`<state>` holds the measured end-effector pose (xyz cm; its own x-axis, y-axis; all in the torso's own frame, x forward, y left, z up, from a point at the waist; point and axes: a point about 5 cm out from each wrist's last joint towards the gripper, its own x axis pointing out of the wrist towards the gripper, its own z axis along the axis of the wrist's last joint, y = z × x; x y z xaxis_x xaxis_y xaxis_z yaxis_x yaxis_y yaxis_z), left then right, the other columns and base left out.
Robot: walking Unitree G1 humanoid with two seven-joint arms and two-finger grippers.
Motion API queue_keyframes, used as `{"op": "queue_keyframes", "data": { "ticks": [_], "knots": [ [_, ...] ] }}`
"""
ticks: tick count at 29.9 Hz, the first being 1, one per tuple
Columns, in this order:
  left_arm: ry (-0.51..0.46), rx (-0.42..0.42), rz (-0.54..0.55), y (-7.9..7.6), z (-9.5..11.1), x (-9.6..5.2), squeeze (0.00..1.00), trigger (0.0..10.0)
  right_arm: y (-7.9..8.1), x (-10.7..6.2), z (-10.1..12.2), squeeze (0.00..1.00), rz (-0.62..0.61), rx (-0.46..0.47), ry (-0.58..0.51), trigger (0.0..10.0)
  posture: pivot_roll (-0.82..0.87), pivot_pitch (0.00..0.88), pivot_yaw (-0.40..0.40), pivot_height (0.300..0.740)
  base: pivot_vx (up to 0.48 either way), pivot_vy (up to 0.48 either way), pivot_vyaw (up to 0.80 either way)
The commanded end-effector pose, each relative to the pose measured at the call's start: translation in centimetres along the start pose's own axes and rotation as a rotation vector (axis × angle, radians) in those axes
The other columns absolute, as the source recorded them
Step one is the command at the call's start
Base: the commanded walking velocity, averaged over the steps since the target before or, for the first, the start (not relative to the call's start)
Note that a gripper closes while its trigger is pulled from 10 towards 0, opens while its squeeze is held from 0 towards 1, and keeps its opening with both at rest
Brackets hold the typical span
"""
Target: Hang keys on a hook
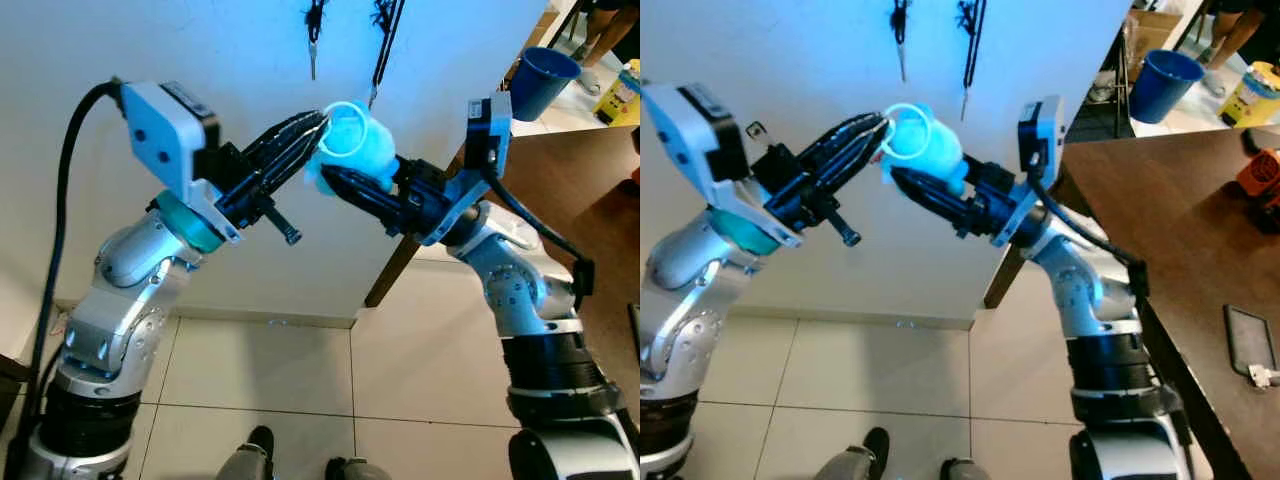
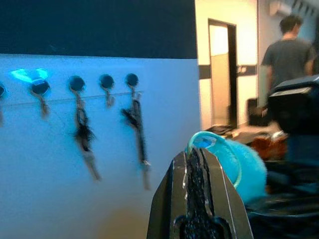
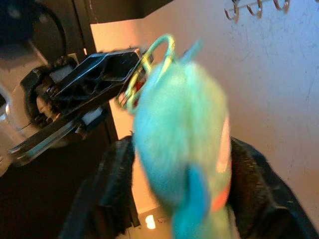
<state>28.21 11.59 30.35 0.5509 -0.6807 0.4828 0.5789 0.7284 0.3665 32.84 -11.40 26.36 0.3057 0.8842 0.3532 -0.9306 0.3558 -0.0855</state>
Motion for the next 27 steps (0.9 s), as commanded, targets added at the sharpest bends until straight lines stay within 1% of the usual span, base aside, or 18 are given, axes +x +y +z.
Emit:
{"op": "queue_keyframes", "data": {
  "ticks": [1, 2, 3, 4, 5, 7, 8, 13, 14, 15, 16, 17, 19, 20, 22, 23, 25, 27],
  "knots": [
    [-0.023, 0.046, -0.008, 0.1, 0.5, 0.2, 0.0, 0.0, 0.1, -0.3, -0.3, 1.0, -0.004, 0.001, 0.005, 10.0, 0.02, 0.124, 0.005, 0.74, 0.0, 0.0, 0.0],
    [-0.017, 0.13, -0.013, 0.7, 1.1, 0.4, 0.0, 0.0, 0.0, -0.3, -0.3, 1.0, -0.013, -0.001, 0.004, 10.0, 0.02, 0.12, 0.005, 0.74, 0.0, 0.0, 0.0],
    [-0.013, 0.183, -0.016, 1.1, 1.4, 0.6, 0.0, 0.0, -0.1, -0.4, -0.4, 1.0, -0.018, -0.003, 0.004, 10.0, 0.02, 0.12, 0.005, 0.74, 0.0, 0.0, 0.0],
    [-0.013, 0.183, -0.016, 1.1, 1.4, 0.6, 0.0, 0.0, -0.1, -0.4, -0.4, 1.0, -0.018, -0.003, 0.004, 10.0, 0.02, 0.12, 0.005, 0.74, 0.0, 0.0, 0.0],
    [-0.012, 0.237, -0.03, 1.4, 1.8, 0.8, 0.0, 0.0, -0.2, -0.4, -0.4, 1.0, -0.029, -0.005, 0.003, 10.0, 0.02, 0.118, 0.008, 0.74, 0.0, 0.0, 0.0],
    [-0.011, 0.295, -0.051, 1.6, 2.1, 1.1, 0.0, 0.0, -0.3, -0.4, -0.6, 1.0, -0.049, -0.009, 0.009, 10.0, 0.01, 0.112, 0.013, 0.74, 0.0, 0.0, 0.0],
    [-0.01, 0.316, -0.057, 1.7, 2.2, 1.2, 0.0, 0.0, -0.3, -0.5, -0.8, 1.0, -0.059, -0.012, 0.014, 10.0, 0.01, 0.112, 0.013, 0.74, 0.0, 0.0, 0.0],
    [-0.009, 0.342, -0.064, 1.7, 2.3, 1.3, 0.0, 0.0, -0.4, -0.6, -1.0, 1.0, -0.077, -0.017, 0.021, 10.0, 0.01, 0.113, 0.012, 0.74, 0.0, 0.0, 0.0],
    [-0.003, 0.366, -0.06, 1.9, 2.1, 1.4, 0.0, 0.0, -0.7, -0.8, -1.4, 0.81, -0.121, -0.018, 0.037, 10.0, 0.0, 0.106, 0.016, 0.74, 0.0, 0.0, 0.0],
    [-0.003, 0.366, -0.06, 1.9, 2.1, 1.4, 0.0, 0.0, -0.7, -0.8, -1.4, 0.81, -0.121, -0.018, 0.037, 10.0, 0.0, 0.106, 0.016, 0.74, 0.0, 0.0, 0.0],
    [0.006, 0.396, -0.053, 2.0, 1.8, 1.6, 0.0, 0.0, -1.0, -1.0, -1.8, 0.0, -0.164, -0.015, 0.046, 10.0, 0.0, 0.112, 0.015, 0.74, 0.0, 0.0, 0.0],
    [0.029, 0.424, -0.039, 2.2, 1.4, 1.7, 0.0, 0.0, -1.2, -1.2, -2.2, 0.0, -0.207, -0.002, 0.047, 10.0, 0.0, 0.108, 0.013, 0.74, 0.0, 0.0, 0.0],
    [0.045, 0.441, -0.028, 2.3, 1.1, 1.7, 0.0, 0.0, -1.3, -1.4, -2.5, 0.0, -0.233, 0.008, 0.046, 10.0, 0.0, 0.108, 0.013, 0.74, 0.0, 0.0, 0.0],
    [0.076, 0.468, -0.002, 2.7, 0.6, 1.8, 0.0, 7.8, -1.3, -1.4, -2.7, 0.0, -0.251, 0.019, 0.042, 10.0, 0.0, 0.098, 0.014, 0.74, 0.0, 0.0, 0.0],
    [0.076, 0.468, -0.002, 2.7, 0.6, 1.8, 0.0, 7.8, -1.3, -1.4, -2.7, 0.0, -0.251, 0.019, 0.042, 10.0, 0.0, 0.098, 0.014, 0.74, 0.0, 0.0, 0.0],
    [0.108, 0.476, 0.026, 3.2, 0.1, 2.0, 0.0, 10.0, -1.4, -1.4, -3.0, 0.0, -0.273, 0.031, 0.033, 10.0, 0.0, 0.098, 0.014, 0.74, 0.0, 0.0, 0.0],
    [0.122, 0.484, 0.046, 3.4, -0.1, 2.2, 0.0, 10.0, -1.4, -1.3, -3.1, 0.0, -0.287, 0.041, 0.022, 10.0, -0.01, 0.106, 0.013, 0.74, 0.0, 0.0, 0.0],
    [0.152, 0.555, 0.06, 3.8, -0.6, 2.4, 0.0, 10.0, -1.3, -1.3, -3.5, 0.0, -0.317, 0.058, 0.01, 10.0, -0.01, 0.102, 0.014, 0.74, 0.0, 0.0, 0.0]
  ]
}}
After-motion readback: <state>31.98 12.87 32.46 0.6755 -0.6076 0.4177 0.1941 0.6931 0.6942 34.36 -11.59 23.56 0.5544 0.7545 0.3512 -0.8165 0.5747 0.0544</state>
